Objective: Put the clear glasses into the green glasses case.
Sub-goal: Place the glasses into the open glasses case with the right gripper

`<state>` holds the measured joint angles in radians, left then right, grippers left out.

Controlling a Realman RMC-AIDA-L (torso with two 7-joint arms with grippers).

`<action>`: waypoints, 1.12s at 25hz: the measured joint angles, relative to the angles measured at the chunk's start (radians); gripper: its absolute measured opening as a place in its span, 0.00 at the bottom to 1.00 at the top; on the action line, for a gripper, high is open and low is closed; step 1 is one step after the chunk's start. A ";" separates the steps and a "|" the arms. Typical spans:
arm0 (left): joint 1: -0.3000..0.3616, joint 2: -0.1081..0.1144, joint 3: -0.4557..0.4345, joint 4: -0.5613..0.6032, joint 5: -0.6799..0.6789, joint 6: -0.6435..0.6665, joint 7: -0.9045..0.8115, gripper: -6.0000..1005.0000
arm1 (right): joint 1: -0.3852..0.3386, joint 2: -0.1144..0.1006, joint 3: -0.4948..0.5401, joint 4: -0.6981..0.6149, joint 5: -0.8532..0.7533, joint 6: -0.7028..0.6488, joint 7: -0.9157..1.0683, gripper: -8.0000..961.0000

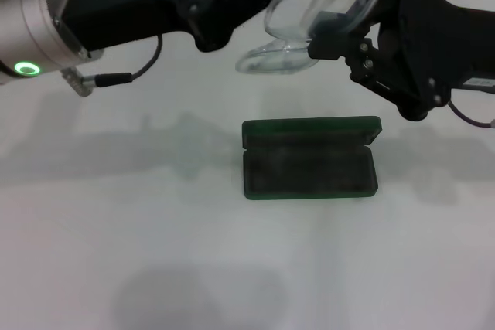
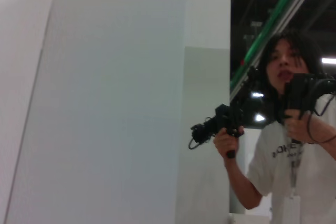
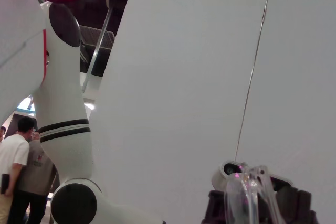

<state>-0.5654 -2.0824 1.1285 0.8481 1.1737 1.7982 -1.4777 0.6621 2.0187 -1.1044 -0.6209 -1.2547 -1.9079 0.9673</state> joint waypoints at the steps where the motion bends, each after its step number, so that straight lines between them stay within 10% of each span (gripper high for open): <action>1: -0.002 0.001 0.003 0.000 0.000 0.003 0.000 0.04 | 0.000 0.000 0.000 0.000 0.000 0.001 -0.002 0.08; 23: 0.041 0.024 -0.078 -0.006 0.008 0.004 0.049 0.04 | -0.001 0.000 -0.026 -0.019 -0.008 0.002 0.004 0.09; 28: 0.107 0.055 -0.236 -0.005 0.084 0.004 0.059 0.04 | -0.011 -0.007 -0.065 -0.246 -0.152 0.018 0.172 0.09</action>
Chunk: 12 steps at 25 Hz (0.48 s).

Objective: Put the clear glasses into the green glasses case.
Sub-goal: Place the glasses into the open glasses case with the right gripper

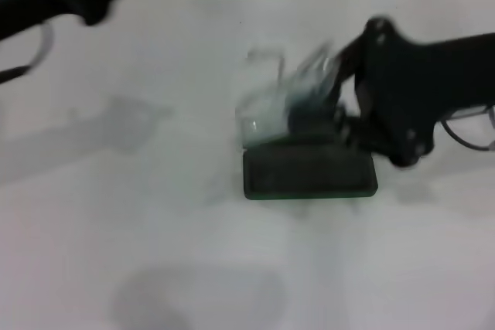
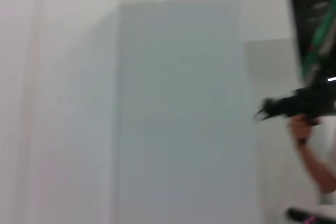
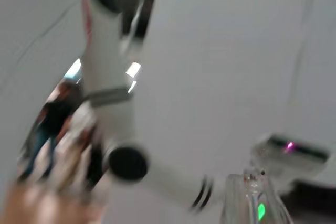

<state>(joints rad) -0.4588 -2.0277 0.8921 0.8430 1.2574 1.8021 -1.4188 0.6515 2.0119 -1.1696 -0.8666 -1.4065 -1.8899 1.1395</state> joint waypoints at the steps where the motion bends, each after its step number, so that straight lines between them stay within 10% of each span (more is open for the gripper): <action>1: 0.014 0.006 -0.037 0.000 0.020 0.000 0.002 0.04 | -0.001 0.001 0.000 -0.086 -0.063 0.005 0.073 0.09; 6: 0.085 0.020 -0.188 -0.004 0.109 -0.004 0.018 0.04 | 0.042 0.000 -0.004 -0.408 -0.246 0.005 0.429 0.09; 12: 0.135 0.015 -0.296 -0.008 0.163 -0.009 0.036 0.04 | 0.285 -0.020 -0.010 -0.528 -0.495 -0.070 0.899 0.09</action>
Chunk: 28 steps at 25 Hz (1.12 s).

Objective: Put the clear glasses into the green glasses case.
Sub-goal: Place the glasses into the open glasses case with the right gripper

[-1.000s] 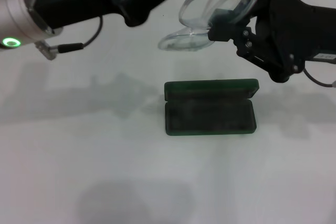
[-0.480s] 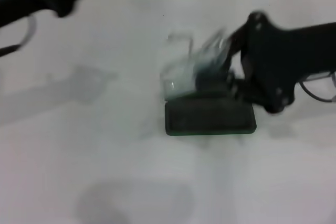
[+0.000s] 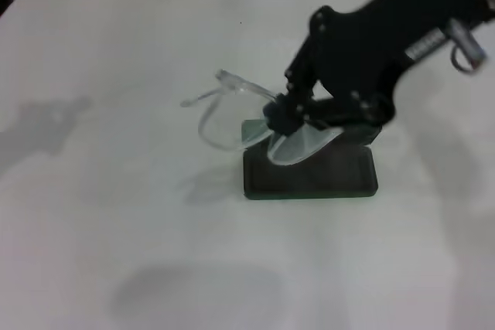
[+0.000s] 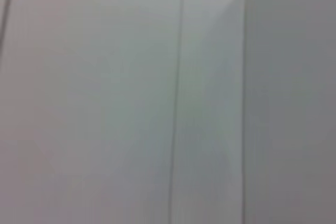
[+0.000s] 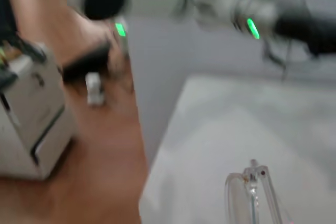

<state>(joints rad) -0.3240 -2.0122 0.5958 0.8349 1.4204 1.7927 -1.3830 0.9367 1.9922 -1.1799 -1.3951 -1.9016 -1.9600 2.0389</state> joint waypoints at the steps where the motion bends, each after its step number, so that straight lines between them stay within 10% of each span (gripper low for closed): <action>1: 0.004 -0.003 -0.010 -0.007 0.006 -0.001 0.006 0.04 | 0.051 0.003 -0.004 0.011 -0.057 -0.018 0.063 0.09; 12: -0.004 -0.002 -0.022 -0.089 0.011 -0.011 0.059 0.04 | 0.379 0.036 -0.252 0.396 -0.408 -0.035 0.297 0.10; 28: -0.001 -0.011 -0.025 -0.118 0.011 -0.022 0.094 0.04 | 0.386 0.036 -0.511 0.531 -0.420 0.224 0.302 0.10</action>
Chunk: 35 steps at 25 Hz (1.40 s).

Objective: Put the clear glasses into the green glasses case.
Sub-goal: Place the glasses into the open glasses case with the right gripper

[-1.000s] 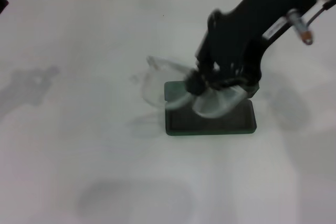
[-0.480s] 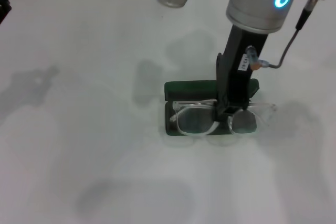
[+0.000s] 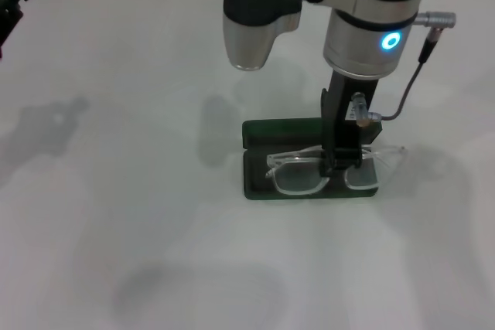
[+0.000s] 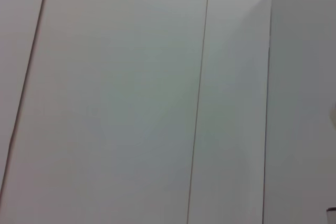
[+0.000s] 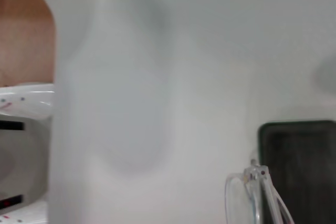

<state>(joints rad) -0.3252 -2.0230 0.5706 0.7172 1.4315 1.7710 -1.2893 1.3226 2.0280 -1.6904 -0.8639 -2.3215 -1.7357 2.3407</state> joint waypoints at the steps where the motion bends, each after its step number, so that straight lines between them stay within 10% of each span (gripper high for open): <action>1: -0.001 0.001 0.000 -0.005 0.000 0.000 0.003 0.04 | -0.001 0.000 -0.007 0.003 0.000 0.014 0.000 0.10; 35: -0.006 0.001 0.006 -0.035 0.001 -0.001 0.030 0.04 | -0.041 0.000 -0.106 0.102 0.046 0.223 -0.061 0.11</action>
<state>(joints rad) -0.3313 -2.0220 0.5763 0.6826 1.4328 1.7698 -1.2593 1.2812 2.0279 -1.7962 -0.7622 -2.2751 -1.5131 2.2798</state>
